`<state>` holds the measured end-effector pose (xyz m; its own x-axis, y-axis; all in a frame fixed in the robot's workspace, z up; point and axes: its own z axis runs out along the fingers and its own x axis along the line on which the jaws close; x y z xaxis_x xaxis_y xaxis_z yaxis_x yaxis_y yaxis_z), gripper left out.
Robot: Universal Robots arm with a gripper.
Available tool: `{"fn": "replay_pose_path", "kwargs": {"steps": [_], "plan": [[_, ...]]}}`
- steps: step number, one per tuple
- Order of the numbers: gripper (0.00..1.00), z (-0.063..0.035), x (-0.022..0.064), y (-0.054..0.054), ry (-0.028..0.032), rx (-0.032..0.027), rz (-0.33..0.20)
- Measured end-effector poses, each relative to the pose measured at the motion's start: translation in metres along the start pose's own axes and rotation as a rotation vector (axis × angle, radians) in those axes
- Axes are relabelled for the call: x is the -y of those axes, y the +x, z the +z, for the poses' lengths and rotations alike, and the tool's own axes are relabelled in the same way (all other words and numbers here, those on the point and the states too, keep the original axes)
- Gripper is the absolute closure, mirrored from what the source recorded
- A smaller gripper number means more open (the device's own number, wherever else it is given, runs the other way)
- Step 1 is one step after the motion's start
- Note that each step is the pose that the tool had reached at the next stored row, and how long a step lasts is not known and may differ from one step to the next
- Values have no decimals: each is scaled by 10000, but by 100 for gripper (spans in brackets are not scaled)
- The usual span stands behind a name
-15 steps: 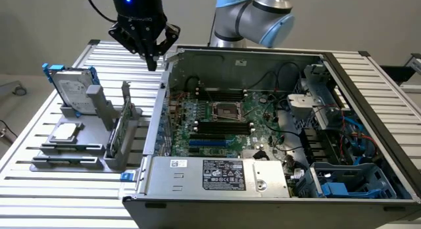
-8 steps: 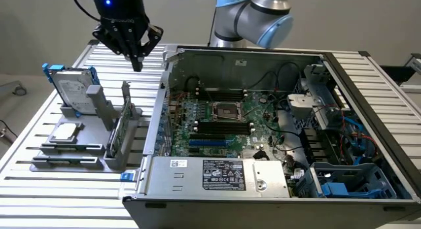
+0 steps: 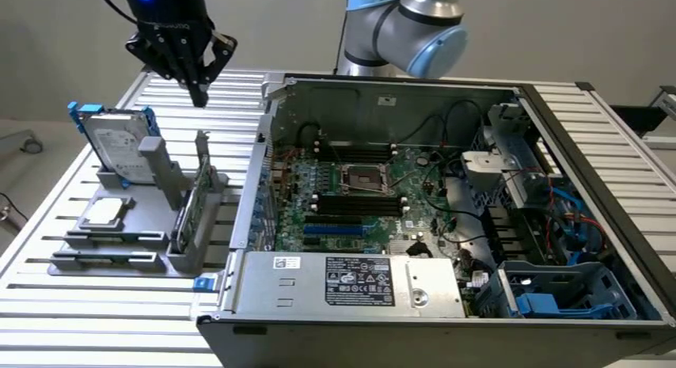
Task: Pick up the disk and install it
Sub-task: 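Reach for the disk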
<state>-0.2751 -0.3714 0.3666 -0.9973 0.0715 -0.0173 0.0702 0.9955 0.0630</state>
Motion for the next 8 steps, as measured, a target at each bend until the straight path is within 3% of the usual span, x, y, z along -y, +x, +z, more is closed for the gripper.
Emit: {"fn": "replay_pose_path", "kwargs": {"steps": [5, 8], "plan": [[89, 5, -130, 180, 1, 0, 0], [89, 5, -164, 319, 0, 0, 1]]}}
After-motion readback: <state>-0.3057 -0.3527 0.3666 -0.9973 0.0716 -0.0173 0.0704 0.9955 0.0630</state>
